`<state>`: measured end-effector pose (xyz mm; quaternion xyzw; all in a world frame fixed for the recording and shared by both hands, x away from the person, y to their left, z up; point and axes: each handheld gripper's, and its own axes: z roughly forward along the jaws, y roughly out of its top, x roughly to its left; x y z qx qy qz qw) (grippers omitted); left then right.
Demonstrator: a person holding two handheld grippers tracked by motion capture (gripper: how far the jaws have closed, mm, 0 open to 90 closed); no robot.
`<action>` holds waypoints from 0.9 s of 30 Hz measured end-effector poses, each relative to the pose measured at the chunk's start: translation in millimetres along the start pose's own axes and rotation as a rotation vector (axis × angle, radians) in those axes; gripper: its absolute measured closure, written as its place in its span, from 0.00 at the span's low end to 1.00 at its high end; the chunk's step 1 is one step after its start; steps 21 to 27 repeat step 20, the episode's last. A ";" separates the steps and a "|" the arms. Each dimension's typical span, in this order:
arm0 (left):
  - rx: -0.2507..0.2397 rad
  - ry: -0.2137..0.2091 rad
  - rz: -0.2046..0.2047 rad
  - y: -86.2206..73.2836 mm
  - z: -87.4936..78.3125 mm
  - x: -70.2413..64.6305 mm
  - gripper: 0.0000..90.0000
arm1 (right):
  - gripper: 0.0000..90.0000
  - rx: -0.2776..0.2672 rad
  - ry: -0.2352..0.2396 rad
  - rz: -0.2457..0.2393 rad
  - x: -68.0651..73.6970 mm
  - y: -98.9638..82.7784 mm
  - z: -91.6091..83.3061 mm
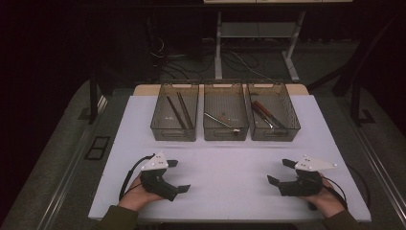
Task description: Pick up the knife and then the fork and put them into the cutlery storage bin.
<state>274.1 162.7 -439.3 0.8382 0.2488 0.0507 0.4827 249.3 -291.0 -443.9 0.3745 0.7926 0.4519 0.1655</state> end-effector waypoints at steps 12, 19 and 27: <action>0.002 0.002 -0.003 -0.3 0.2 0.0 0.00 | 0.16 0.019 0.010 -0.016 3.0 -1.6 3.0; 0.004 0.002 0.001 -0.3 0.3 0.1 0.00 | 0.16 0.018 0.007 -0.019 2.7 -1.3 3.0; 0.004 0.002 0.001 -0.3 0.3 0.1 0.00 | 0.16 0.017 0.007 -0.018 2.5 -1.2 2.9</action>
